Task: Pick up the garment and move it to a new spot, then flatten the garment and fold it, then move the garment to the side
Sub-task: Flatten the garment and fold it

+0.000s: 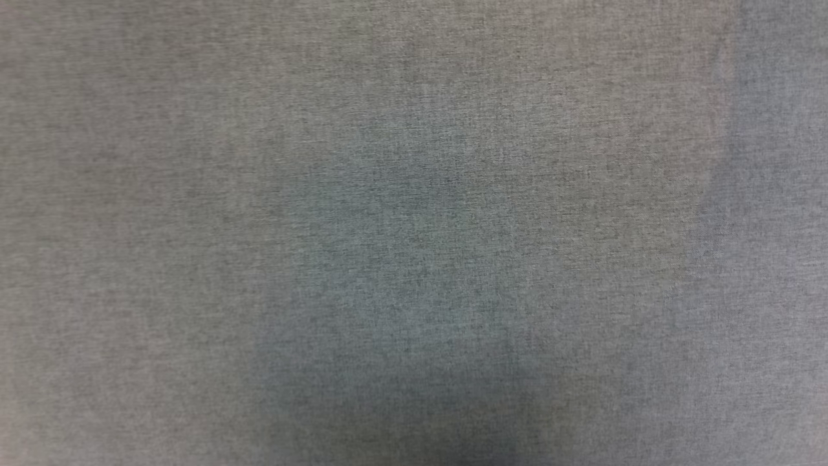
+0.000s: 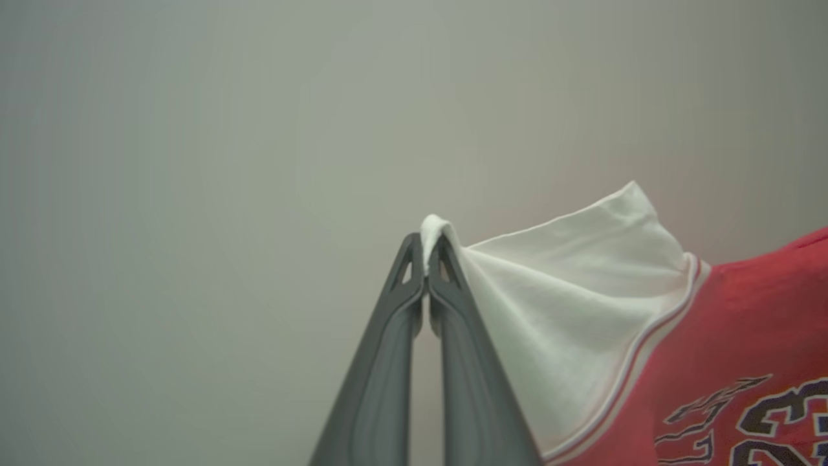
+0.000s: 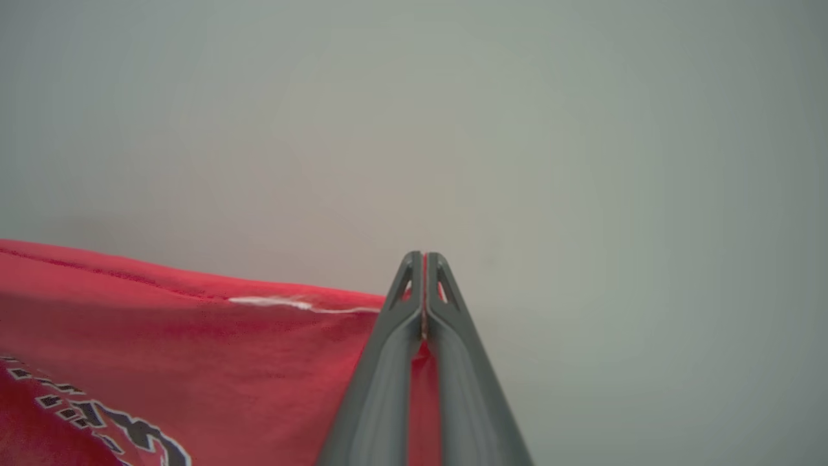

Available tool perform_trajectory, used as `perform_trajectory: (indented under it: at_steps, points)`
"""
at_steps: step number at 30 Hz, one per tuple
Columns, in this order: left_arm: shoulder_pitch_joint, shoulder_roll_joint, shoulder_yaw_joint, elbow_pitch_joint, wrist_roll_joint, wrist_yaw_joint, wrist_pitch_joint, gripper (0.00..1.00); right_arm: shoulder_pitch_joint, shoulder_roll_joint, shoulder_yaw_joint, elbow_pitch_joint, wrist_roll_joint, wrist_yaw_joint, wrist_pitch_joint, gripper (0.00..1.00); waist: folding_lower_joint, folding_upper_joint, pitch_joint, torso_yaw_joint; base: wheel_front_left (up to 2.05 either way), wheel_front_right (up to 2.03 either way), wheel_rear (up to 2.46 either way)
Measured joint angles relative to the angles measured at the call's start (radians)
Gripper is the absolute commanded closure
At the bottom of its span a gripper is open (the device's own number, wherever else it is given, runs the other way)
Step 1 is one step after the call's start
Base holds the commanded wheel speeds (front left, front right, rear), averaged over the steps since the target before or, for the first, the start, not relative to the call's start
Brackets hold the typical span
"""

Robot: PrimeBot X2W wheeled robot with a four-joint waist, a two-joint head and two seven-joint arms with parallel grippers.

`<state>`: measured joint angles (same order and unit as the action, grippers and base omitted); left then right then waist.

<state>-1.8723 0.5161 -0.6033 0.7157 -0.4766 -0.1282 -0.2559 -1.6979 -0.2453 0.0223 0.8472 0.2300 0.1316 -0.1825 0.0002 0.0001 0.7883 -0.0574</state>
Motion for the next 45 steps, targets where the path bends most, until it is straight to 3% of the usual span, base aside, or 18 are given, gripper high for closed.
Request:
perform_trajectory:
  at_steps: [8,22,45]
  points:
    - [0.430,-0.044,0.078,-0.204,-0.020,0.000,0.000,1.00,0.232,-0.009,0.050,0.048,0.056,0.000,-0.048,1.00,-0.0001,0.0000,-0.080,0.026,0.00,0.00,0.00]
    - [1.040,-0.064,0.046,-0.225,-0.080,0.000,0.000,1.00,0.663,-0.030,0.173,0.076,0.241,0.000,-0.049,1.00,-0.0003,0.0000,-0.346,0.059,0.00,0.00,0.00]
    - [1.564,-0.006,-0.007,-0.351,-0.114,0.000,0.000,1.00,1.161,-0.007,0.236,0.039,0.499,0.000,0.023,1.00,-0.0003,0.0000,-0.696,0.092,0.00,0.00,0.00]
